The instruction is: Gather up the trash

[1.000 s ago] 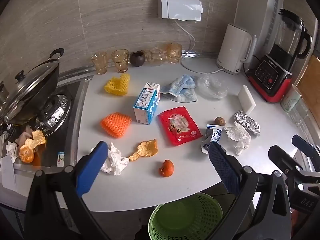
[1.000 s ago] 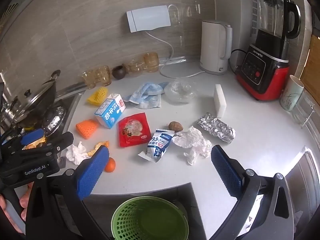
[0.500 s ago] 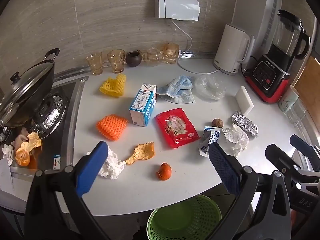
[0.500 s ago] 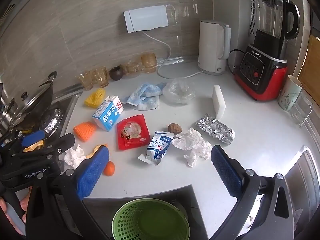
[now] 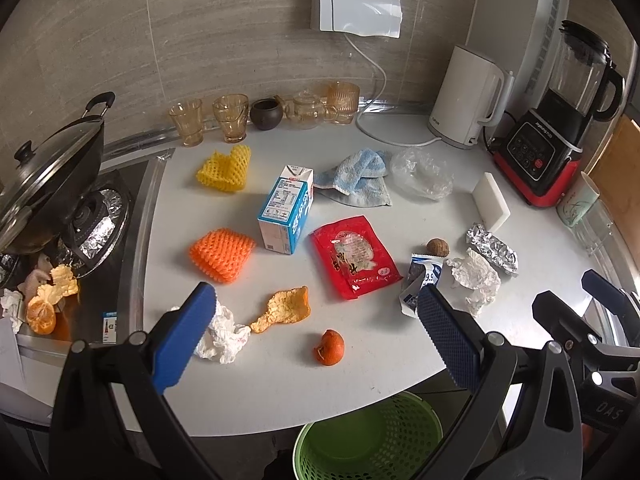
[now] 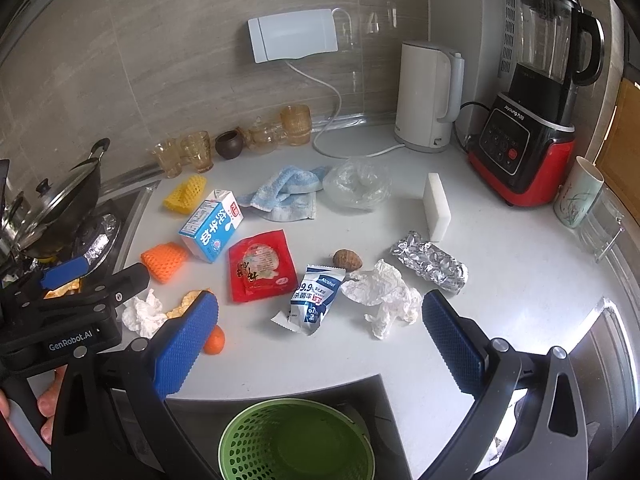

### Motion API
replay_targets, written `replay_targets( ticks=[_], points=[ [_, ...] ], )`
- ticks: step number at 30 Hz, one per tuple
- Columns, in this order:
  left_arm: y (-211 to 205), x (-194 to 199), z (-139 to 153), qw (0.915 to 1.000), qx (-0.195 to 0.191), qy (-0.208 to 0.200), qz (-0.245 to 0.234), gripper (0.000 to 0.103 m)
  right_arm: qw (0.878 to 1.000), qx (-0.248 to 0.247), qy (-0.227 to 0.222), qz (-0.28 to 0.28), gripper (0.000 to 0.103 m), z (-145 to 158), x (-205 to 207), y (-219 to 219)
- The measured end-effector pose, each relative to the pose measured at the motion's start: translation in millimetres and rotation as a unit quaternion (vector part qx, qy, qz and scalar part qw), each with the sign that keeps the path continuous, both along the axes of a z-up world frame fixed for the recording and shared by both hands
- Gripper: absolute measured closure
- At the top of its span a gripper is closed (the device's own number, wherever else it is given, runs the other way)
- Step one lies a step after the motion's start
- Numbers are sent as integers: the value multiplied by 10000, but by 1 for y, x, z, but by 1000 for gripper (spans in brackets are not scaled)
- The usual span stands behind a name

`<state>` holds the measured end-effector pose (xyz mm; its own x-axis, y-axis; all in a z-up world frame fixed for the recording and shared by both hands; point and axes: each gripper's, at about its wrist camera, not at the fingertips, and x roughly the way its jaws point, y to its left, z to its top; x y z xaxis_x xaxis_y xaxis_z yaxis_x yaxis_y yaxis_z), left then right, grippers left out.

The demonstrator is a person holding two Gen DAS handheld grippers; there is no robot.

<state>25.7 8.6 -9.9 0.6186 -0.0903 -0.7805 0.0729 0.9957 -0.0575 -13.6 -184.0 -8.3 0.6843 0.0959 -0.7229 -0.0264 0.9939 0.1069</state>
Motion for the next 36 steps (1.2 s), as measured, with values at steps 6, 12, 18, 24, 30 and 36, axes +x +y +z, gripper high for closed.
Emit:
replay_targets(
  ticks=[6, 12, 18, 24, 30, 36],
  points=[
    [1, 1, -1, 10000, 0, 19, 1, 6, 10000, -16, 42, 18, 2, -1, 3, 3],
    [2, 1, 0, 10000, -20, 42, 4, 6, 10000, 14, 66, -8, 2, -2, 2, 5],
    [4, 0, -1, 10000, -32, 43, 29, 6, 10000, 9, 65, -13, 2, -3, 1, 6],
    [5, -2, -4, 10000, -41, 66, 47, 6, 10000, -2, 70, -20, 2, -4, -2, 9],
    [7, -4, -5, 9999, -50, 75, 47, 6, 10000, -25, 85, -31, 2, -5, -3, 11],
    [7, -4, -5, 10000, -49, 69, 44, 6, 9999, -28, 91, -36, 2, -5, -3, 10]
  ],
)
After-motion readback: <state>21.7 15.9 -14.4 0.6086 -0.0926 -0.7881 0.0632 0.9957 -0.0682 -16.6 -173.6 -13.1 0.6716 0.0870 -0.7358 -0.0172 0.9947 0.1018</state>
